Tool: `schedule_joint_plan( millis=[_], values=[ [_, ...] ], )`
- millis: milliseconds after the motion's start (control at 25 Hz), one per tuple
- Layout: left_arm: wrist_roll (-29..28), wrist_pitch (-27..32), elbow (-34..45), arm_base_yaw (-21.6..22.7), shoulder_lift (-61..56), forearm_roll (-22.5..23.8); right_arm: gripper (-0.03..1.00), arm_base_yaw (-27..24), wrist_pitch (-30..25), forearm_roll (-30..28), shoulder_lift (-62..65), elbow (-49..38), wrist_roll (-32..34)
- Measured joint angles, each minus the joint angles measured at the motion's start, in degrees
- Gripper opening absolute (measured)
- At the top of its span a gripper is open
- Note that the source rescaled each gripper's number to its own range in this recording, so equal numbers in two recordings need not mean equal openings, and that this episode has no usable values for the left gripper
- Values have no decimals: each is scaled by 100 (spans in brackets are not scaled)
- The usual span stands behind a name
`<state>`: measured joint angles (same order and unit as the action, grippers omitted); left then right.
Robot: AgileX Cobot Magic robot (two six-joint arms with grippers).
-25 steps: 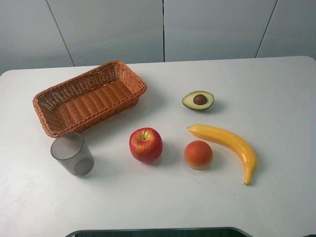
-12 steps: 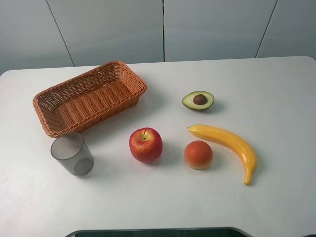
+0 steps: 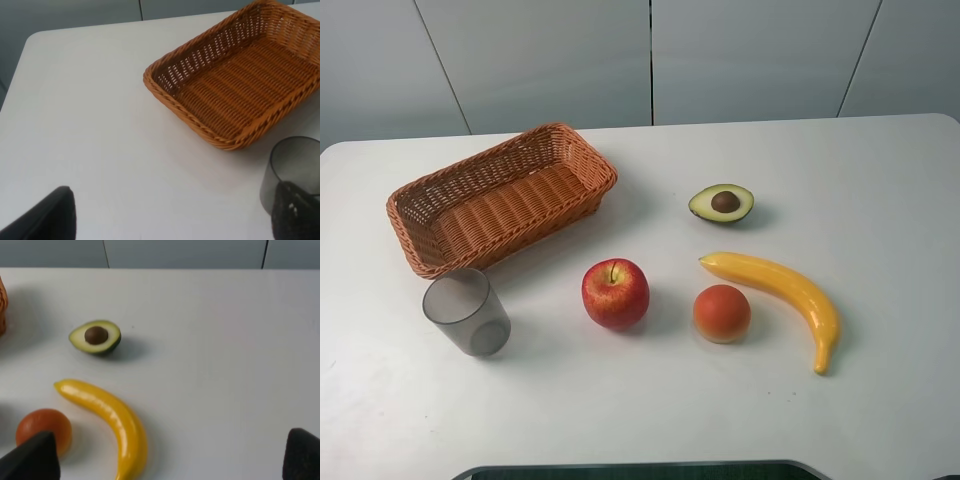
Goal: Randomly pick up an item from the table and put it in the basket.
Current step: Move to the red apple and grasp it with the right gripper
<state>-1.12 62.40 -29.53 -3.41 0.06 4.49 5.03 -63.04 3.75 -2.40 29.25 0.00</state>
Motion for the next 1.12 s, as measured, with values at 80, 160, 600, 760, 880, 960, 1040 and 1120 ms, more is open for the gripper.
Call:
schedule_joint_plan(
  millis=[80, 160, 600, 760, 880, 960, 1040, 1120],
  values=[
    [0, 0, 0, 0, 0, 0, 80, 0, 40, 77, -359, 0, 0],
    [0, 0, 0, 0, 0, 0, 80, 0, 125, 142, -770, 64, 0],
    [0, 0, 0, 0, 0, 0, 80, 304, 260, 602, -3777, 1052, -1461],
    [0, 0, 0, 0, 0, 0, 90, 1066, 344, 574, -4847, 1366, -1541],
    [0, 0, 0, 0, 0, 0, 98, 1641, 523, 505, -5577, 1631, -1552],
    [-11, 0, 0, 0, 0, 0, 99, 2003, 689, 464, -6095, 1829, -1605],
    [-11, 0, 0, 0, 0, 0, 99, 2279, 792, 442, -6563, 2067, -1725],
    [-11, 0, 0, 0, 0, 0, 99, 2519, 821, 442, -7012, 2345, -1877]
  ],
)
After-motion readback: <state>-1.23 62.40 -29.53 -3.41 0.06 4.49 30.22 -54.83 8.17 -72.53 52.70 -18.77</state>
